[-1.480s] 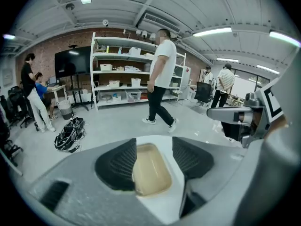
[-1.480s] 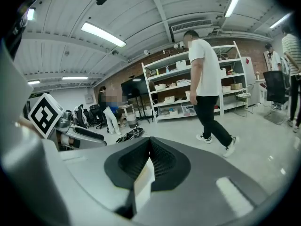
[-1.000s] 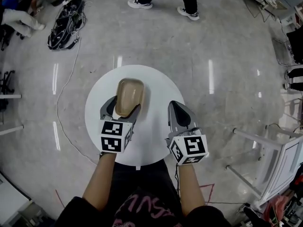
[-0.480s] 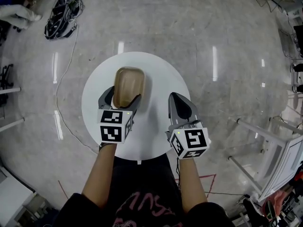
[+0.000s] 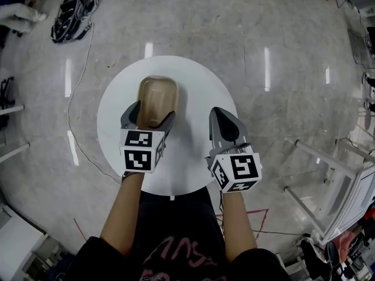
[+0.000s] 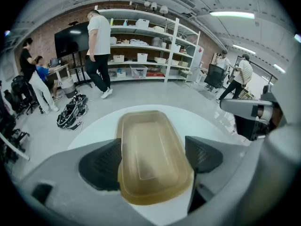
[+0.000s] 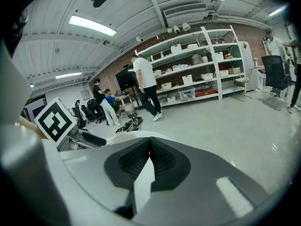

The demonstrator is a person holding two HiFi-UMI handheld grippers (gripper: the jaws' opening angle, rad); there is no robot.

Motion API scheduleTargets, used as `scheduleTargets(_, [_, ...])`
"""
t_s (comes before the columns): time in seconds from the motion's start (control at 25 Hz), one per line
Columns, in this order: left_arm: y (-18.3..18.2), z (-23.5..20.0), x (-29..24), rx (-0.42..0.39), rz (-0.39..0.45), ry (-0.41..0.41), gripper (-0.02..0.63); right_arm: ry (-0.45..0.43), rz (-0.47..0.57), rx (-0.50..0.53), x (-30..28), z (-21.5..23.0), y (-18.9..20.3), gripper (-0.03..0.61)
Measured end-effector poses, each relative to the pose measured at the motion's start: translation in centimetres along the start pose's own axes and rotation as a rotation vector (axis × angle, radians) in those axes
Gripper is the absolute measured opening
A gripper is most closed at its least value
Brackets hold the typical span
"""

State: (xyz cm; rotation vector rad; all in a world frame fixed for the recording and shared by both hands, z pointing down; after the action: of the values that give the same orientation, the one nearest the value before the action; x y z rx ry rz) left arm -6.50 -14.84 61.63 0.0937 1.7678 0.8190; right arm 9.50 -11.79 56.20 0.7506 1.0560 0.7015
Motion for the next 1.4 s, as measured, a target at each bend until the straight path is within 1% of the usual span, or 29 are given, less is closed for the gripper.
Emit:
scheduleTargets(0.16, [0.3, -0.2, -0.4, 0.007, -0.006, -0.009, 0.416, 0.002, -0.006, -0.001, -0.1, 0.4, 0.3, 0.009])
scheduleTargets(0.4, [0.2, -0.1, -0.5, 0.031, 0.011, -0.005, 0.413, 0.009, -0.012, -0.006, -0.1, 0.8, 0.6, 0.009])
scheduleTargets(0.44, [0.3, -0.2, -0.5, 0.028, 0.012, -0.01, 0.412, 0.008, -0.014, -0.006, -0.1, 0.8, 0.7, 0.009])
scheduleTargets(0.48, [0.4, -0.4, -0.6, 0.021, 0.012, -0.015, 0.387, 0.007, -0.015, -0.006, -0.2, 0.7, 0.8, 0.008])
scheduleTargets(0.6, [0.4, -0.6, -0.7, 0.004, 0.011, -0.018, 0.388, 0.004, -0.021, -0.006, -0.5, 0.4, 1.0, 0.009])
scheduleTargets(1.4, [0.4, -0.6, -0.4, 0.004, 0.051, -0.031, 0.387, 0.0, -0.022, -0.001, -0.4, 0.2, 1.1, 0.009])
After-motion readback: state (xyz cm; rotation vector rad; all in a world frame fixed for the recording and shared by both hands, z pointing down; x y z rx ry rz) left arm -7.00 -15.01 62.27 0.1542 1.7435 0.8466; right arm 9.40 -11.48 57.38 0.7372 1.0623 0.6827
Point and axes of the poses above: the fingertips, and each gripper's own axes: x backward along the fingers, z to its right, y out of its underside, the point moved 2 cm from there along x, backward along the fingers, and after that the axes turned 2 degrees about -z, right-handed, at the moved point
